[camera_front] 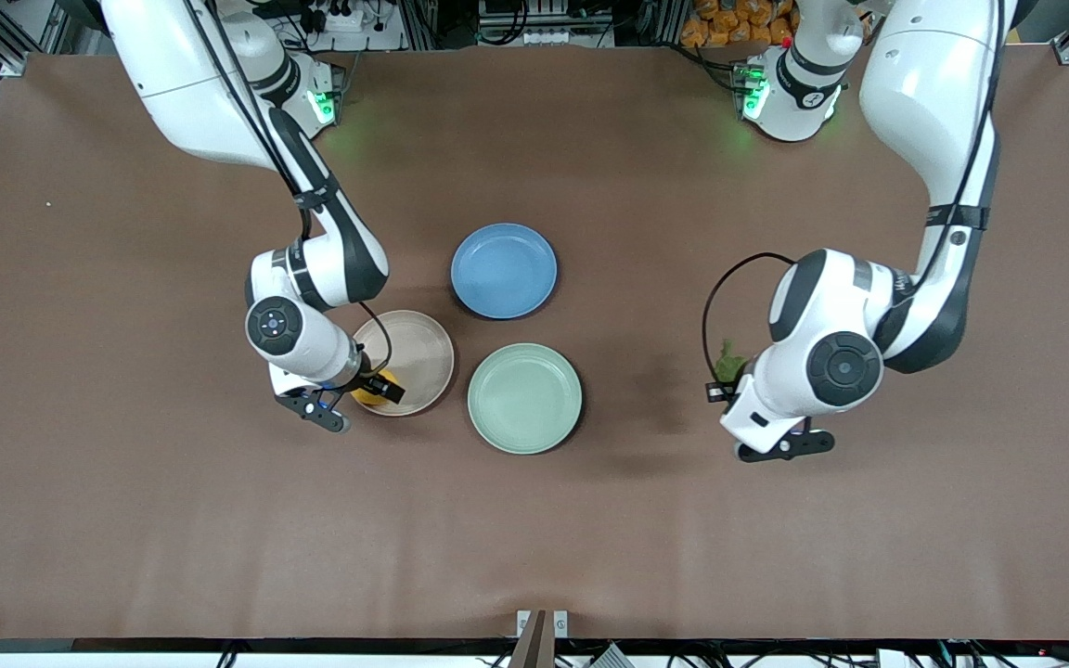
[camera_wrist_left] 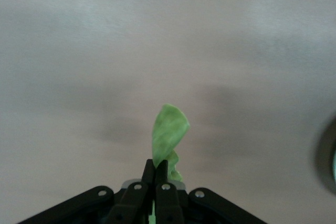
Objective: Pick lemon and lettuce from plates
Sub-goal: 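Lift the lettuce with the left gripper while the right gripper grasps the lemon, then carry the lettuce and lemon away from the plates with both grippers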
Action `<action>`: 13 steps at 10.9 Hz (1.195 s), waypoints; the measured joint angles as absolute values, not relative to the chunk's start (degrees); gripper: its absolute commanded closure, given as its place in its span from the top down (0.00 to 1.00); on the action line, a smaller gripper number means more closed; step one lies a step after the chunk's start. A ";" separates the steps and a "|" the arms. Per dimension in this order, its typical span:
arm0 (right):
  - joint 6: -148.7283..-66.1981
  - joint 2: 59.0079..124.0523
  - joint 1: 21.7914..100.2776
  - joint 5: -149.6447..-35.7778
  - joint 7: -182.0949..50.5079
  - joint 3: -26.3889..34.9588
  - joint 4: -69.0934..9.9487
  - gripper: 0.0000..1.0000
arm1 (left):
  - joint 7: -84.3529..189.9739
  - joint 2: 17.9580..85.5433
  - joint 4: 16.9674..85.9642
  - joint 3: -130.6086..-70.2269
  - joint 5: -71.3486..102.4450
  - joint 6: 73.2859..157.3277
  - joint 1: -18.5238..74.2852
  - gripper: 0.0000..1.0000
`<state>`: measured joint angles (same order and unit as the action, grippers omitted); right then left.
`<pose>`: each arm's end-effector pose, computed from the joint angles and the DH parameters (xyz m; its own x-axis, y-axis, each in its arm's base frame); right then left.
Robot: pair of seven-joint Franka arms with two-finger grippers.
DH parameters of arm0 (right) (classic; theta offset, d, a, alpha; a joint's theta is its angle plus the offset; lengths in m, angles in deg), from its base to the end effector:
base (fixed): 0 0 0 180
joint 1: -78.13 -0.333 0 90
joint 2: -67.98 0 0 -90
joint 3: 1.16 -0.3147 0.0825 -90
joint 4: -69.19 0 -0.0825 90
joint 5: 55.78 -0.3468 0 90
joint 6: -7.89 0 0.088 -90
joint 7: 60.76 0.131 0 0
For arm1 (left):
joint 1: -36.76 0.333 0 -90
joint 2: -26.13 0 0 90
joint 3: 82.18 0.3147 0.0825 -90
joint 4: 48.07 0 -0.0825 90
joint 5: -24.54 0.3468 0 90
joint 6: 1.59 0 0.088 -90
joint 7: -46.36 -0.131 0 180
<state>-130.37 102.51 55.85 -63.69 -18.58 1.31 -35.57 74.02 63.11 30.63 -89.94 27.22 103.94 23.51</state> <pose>0.5826 0.2147 0.2042 0.8828 -0.4662 -0.0586 -0.4685 -0.8828 -0.0354 0.6302 -0.2190 0.3171 0.9781 0.1214 -0.1692 0.1154 -0.9923 -0.0446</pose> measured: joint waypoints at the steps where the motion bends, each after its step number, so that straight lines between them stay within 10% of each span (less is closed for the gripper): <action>1: -130.76 102.53 55.94 -63.71 -18.28 1.31 -35.51 0.35 | 72.56 62.42 30.64 -89.91 27.64 102.88 24.46 0.00; 13: -128.71 101.52 55.43 -63.74 -11.29 1.13 -30.96 0.26 | 59.80 57.62 34.99 -89.81 27.77 95.65 31.49 0.02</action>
